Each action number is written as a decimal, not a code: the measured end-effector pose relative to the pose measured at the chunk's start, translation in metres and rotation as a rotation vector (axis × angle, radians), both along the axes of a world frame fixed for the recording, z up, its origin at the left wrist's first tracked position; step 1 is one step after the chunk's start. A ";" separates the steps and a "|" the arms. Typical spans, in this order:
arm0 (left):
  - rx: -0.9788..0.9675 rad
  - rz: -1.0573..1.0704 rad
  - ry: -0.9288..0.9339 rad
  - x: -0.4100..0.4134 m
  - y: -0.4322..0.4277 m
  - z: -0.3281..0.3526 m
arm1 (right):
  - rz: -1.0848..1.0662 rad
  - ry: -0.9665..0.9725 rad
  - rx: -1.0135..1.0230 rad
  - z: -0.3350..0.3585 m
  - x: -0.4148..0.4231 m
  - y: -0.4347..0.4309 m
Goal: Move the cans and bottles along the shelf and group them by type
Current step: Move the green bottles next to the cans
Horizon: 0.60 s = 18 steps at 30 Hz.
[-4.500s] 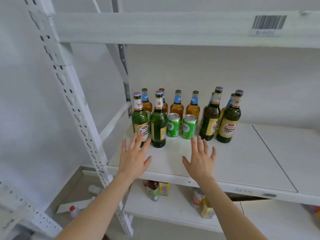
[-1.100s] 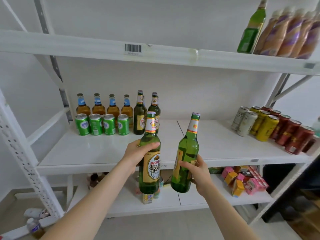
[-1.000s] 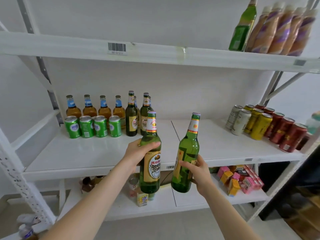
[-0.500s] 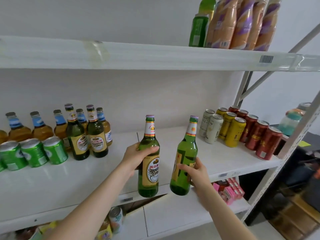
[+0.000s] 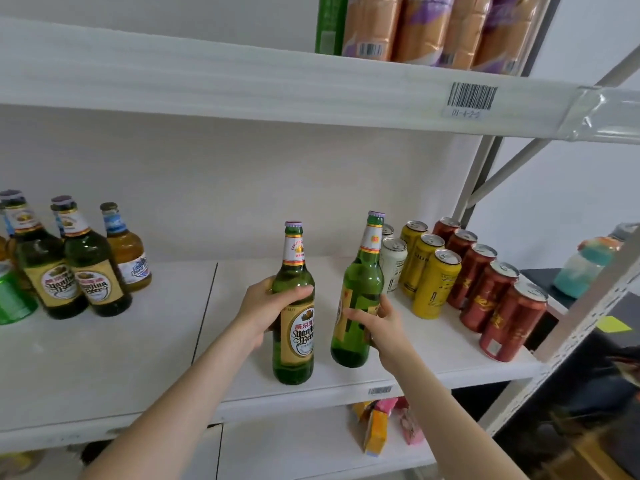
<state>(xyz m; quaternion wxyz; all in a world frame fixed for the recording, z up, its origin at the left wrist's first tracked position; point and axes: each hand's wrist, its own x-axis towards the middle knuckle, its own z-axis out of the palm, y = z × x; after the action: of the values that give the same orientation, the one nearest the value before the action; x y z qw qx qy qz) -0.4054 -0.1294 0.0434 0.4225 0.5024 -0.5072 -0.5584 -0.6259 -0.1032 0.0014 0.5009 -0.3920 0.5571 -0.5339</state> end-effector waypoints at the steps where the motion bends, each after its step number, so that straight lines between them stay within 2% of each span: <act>1: -0.001 0.011 0.000 -0.006 -0.004 -0.001 | 0.011 -0.008 0.000 -0.001 -0.005 -0.007; 18: -0.099 0.038 0.005 -0.029 -0.092 -0.015 | 0.040 -0.003 -0.115 -0.027 -0.014 -0.127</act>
<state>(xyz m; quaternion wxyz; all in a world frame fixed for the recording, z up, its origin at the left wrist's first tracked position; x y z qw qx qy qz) -0.4348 -0.2210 0.0287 0.4586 0.4891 -0.5234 -0.5259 -0.6400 -0.2303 -0.0256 0.4889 -0.4305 0.5170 -0.5554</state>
